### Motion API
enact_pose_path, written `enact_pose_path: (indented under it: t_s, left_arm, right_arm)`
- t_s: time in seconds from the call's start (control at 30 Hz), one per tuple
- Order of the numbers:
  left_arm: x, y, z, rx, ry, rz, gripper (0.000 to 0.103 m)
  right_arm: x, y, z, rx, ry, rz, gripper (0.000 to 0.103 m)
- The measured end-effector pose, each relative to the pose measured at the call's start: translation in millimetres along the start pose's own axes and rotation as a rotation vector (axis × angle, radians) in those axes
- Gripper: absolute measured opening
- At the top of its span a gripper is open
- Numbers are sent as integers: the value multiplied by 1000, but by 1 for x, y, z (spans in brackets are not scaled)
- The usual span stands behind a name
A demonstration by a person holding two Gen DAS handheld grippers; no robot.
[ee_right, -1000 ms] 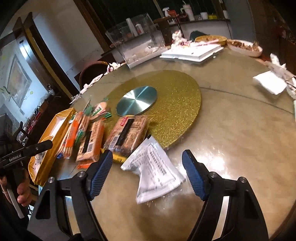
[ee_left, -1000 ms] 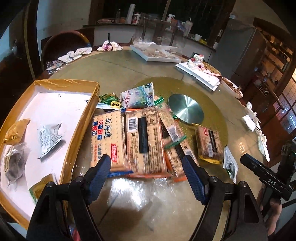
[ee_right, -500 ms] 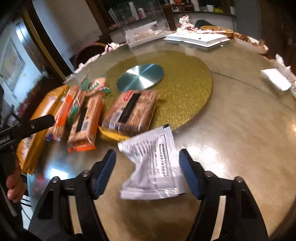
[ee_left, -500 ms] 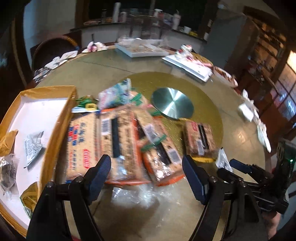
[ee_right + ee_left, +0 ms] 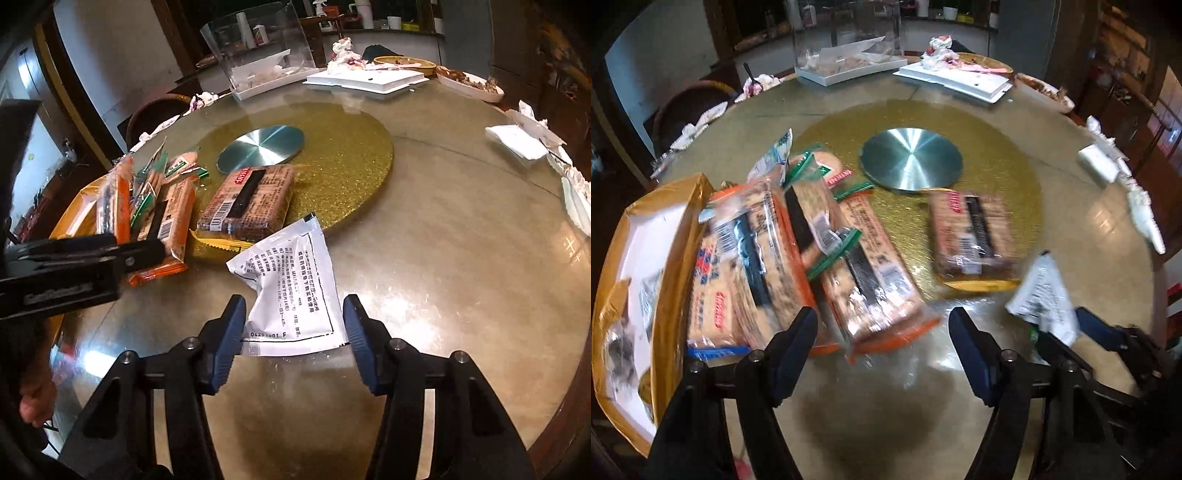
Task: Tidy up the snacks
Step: 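Grasp a long orange-ended cracker pack with the left gripper while the right grasps another white sachet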
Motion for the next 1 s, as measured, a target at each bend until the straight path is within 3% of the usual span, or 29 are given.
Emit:
enact_pose_path:
  t_s: [0.1, 0.3, 0.5, 0.63, 0.8, 1.0]
  left_arm:
    - [0, 0, 1, 22, 23, 6, 73]
    - [39, -2, -2, 7, 54, -91, 74]
    - [39, -4, -7, -5, 31, -54, 70]
    - [26, -24, -12, 44, -15, -29, 67]
    - [2, -52, -20, 71, -160, -40, 66]
    - [1, -48, -25, 18, -214, -52, 67]
  right_arm:
    - [-1, 0, 4, 15, 7, 6, 55]
    - [0, 1, 5, 15, 19, 9, 56]
    - [6, 3, -5, -56, 5, -1, 57]
    - [6, 1, -8, -74, 3, -13, 56]
    - [2, -5, -13, -80, 61, -18, 57]
    - [9, -2, -22, -131, 16, -34, 58]
Point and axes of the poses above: each gripper's, at about its wrist camera, not at the fingertips, and x roughly the way its jaws point, z to its right, y to its top, the point moved 10 cm from there along x, roughly the way its jaws point, and after that the axes turned 6 degrees about -x, right-handed, at the moved point
